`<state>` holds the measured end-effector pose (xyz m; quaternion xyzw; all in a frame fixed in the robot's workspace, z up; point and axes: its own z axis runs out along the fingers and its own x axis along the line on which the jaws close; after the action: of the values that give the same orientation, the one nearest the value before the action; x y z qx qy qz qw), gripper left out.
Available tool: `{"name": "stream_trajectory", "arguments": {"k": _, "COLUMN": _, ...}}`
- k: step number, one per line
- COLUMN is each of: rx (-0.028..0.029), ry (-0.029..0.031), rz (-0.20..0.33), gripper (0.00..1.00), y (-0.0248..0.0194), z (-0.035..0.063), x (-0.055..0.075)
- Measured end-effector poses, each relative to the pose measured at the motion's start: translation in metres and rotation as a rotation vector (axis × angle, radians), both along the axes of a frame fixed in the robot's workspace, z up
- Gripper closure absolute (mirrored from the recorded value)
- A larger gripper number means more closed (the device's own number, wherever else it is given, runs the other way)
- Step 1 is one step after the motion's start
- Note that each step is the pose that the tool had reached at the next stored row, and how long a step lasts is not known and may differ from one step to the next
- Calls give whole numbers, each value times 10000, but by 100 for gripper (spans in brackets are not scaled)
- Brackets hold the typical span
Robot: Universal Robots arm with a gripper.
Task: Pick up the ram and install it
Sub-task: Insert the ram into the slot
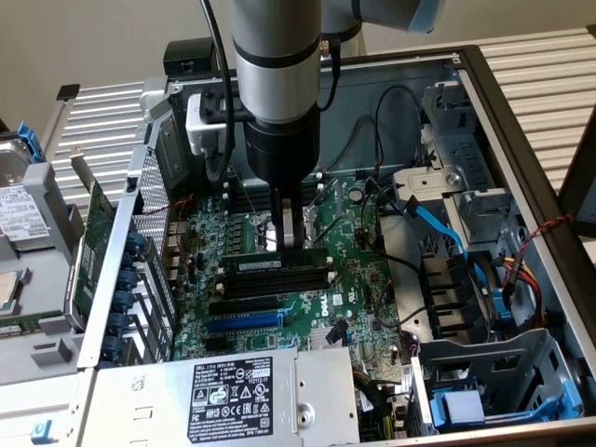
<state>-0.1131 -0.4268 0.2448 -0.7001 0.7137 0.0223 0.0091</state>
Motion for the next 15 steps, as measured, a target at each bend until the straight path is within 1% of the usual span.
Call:
{"name": "stream_trajectory", "arguments": {"k": 5, "rx": 0, "ry": -7, "rz": -4, "gripper": 87, "y": 0, "z": -17, "x": -8}}
{"name": "stream_trajectory", "arguments": {"k": 6, "rx": -1, "ry": -17, "rz": -3, "gripper": 87, "y": 0, "z": -20, "x": -13}}
{"name": "stream_trajectory", "arguments": {"k": 9, "rx": -1, "ry": -80, "rz": -2, "gripper": 87, "y": 1, "z": -26, "x": -24}}
{"name": "stream_trajectory", "arguments": {"k": 11, "rx": -1, "ry": -105, "rz": -1, "gripper": 87, "y": 0, "z": -30, "x": -26}}
{"name": "stream_trajectory", "arguments": {"k": 15, "rx": -3, "ry": -114, "rz": -2, "gripper": 87, "y": -1, "z": -42, "x": -31}}
